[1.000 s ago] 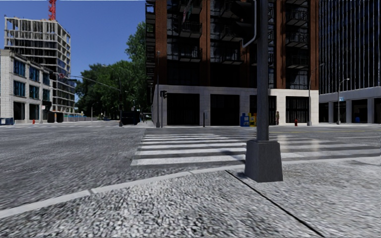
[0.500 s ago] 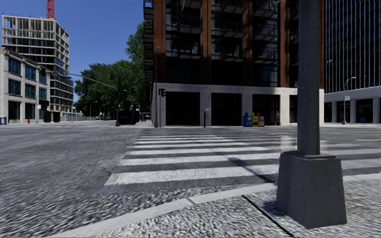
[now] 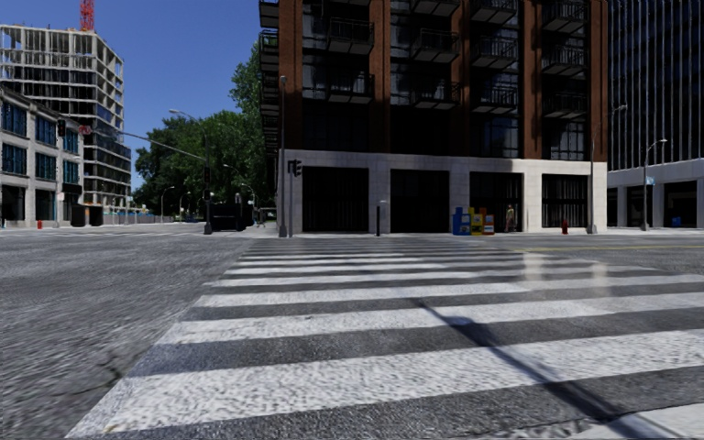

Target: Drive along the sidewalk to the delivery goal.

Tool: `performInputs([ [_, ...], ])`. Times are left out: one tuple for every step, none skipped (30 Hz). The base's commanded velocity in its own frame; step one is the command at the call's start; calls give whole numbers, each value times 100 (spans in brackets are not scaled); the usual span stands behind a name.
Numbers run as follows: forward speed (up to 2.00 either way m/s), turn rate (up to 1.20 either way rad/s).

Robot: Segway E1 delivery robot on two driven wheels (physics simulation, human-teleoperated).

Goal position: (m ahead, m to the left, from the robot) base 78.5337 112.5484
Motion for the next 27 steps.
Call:
performInputs([
  [200, 0],
  [200, 0],
  [200, 0],
  [199, 0],
  [194, 0],
  [193, 0],
  [191, 0],
  [189, 0],
  [186, 0],
  [181, 0],
  [181, 0],
  [170, 0],
  [161, 0],
  [157, 0],
  [156, 0],
  [155, 0],
  [155, 0],
  [155, 0],
  [155, 0],
  [155, 0],
  [155, 0],
  [155, 0],
  [155, 0],
  [155, 0],
  [154, 0],
  [154, 0],
  [154, 0],
])
